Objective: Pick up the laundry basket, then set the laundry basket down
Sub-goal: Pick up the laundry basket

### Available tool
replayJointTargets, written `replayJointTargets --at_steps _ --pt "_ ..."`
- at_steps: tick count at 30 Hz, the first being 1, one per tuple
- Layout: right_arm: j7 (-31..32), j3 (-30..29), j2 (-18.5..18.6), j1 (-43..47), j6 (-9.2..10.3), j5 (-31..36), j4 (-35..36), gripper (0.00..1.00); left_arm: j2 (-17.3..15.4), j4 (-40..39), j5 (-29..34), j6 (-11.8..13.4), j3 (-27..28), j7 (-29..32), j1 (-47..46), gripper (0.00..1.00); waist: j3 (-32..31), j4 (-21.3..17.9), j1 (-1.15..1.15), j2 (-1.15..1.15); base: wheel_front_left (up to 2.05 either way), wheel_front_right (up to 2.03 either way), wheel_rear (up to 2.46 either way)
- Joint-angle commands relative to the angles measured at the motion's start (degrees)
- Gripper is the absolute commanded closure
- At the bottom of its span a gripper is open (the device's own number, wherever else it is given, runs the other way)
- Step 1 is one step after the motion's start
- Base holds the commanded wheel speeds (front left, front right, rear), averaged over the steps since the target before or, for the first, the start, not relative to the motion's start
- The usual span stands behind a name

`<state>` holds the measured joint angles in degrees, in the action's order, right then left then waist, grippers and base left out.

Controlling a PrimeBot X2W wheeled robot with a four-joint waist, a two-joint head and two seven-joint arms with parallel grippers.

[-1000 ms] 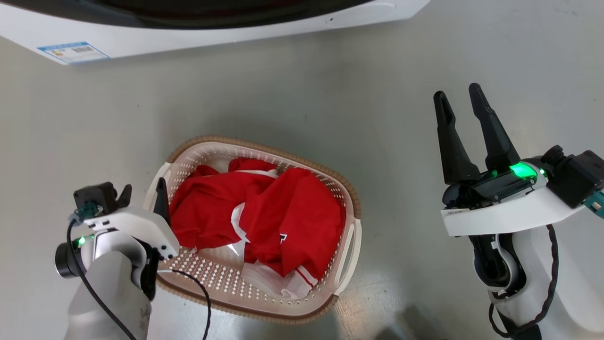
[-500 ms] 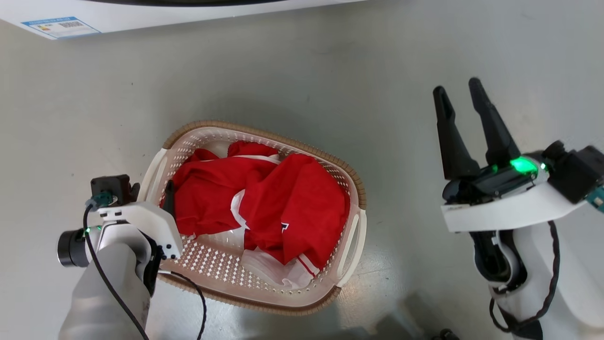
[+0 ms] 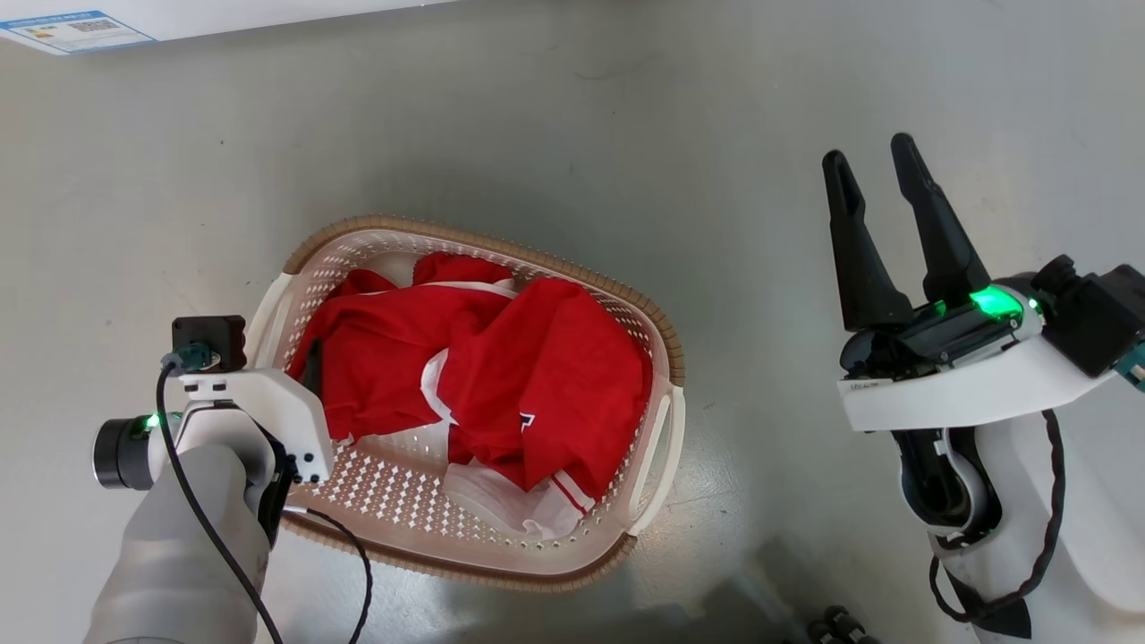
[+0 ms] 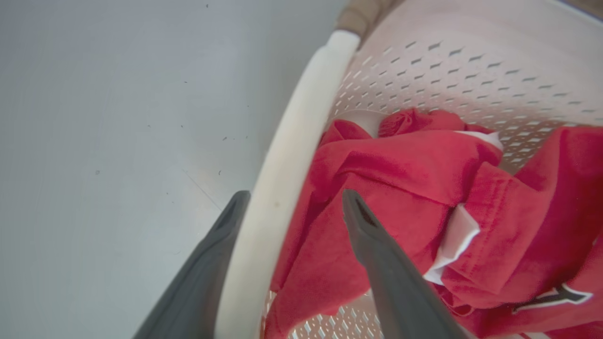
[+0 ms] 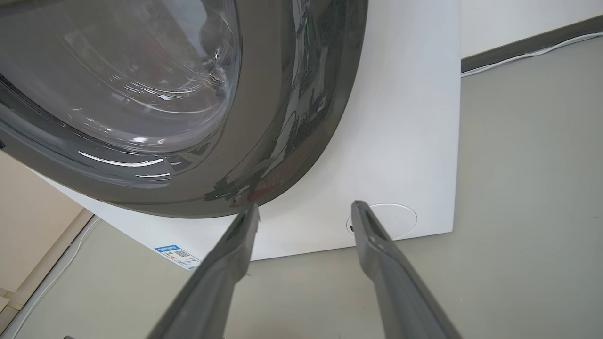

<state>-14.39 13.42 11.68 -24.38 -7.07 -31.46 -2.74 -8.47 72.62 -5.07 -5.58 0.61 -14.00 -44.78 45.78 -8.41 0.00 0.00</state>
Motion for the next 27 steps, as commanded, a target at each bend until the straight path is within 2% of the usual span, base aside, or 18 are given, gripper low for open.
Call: replayJointTargets --at_steps 1,3,5,6,7,8,9,10,18,27 --pt "-0.6 1.1 0.1 0.9 -0.42 -0.6 1.3 0.00 -1.8 0.2 0.4 -0.3 0.8 0.4 0.5 0.00 0.1 -0.2 0.00 0.00 0.00 0.00 0.00" --pt "-0.6 1.1 0.1 0.9 -0.42 -0.6 1.2 0.00 -1.8 0.5 0.3 -0.3 0.6 0.7 0.3 0.03 0.2 -0.3 0.00 0.00 0.00 0.00 0.00" --pt "-0.6 1.1 0.0 0.8 -0.42 -0.7 1.2 0.00 -1.8 0.6 0.1 -0.2 0.5 0.8 0.2 0.23 0.3 -0.4 0.00 0.00 0.00 0.00 0.00" --pt "-0.6 1.1 0.0 0.8 -0.42 -0.7 1.2 0.00 -1.8 0.6 0.1 -0.2 0.5 0.8 0.2 0.23 0.3 -0.4 0.00 0.00 0.00 0.00 0.00" --pt "-0.6 1.1 0.0 0.8 -0.42 -0.7 1.1 0.00 -1.8 0.7 0.0 -0.2 0.5 0.9 0.2 0.36 0.3 -0.5 0.00 0.00 0.00 0.00 0.00" --pt "-0.6 1.1 -0.1 0.7 -0.42 -0.6 1.1 0.00 -1.8 0.8 -0.2 -0.1 0.4 1.4 0.1 0.64 0.4 -0.5 0.00 0.00 0.00 0.00 0.00" --pt "-0.6 1.1 -0.1 0.7 -0.42 -0.6 1.0 0.00 -1.9 0.9 -0.3 0.0 0.4 1.6 0.1 0.87 0.4 -0.5 0.00 0.00 0.00 0.00 0.00" --pt "-0.6 1.1 -0.1 0.6 -0.42 -0.6 1.0 0.00 -1.9 0.9 -0.5 0.1 0.4 1.8 0.1 1.00 0.3 -0.6 0.00 0.00 0.00 0.00 0.00" --pt "-0.6 1.6 -1.0 0.6 -0.42 -0.8 0.2 0.00 -0.8 1.2 -4.1 -0.1 2.6 1.7 1.5 1.00 -1.5 -0.9 0.00 0.00 0.00 0.00 0.00" --pt "-0.6 2.0 -1.2 0.7 -0.42 -1.0 -0.1 0.00 0.6 1.2 -5.6 -0.9 2.3 0.5 3.0 1.00 -2.6 -0.7 0.00 0.00 0.00 0.00 0.00"
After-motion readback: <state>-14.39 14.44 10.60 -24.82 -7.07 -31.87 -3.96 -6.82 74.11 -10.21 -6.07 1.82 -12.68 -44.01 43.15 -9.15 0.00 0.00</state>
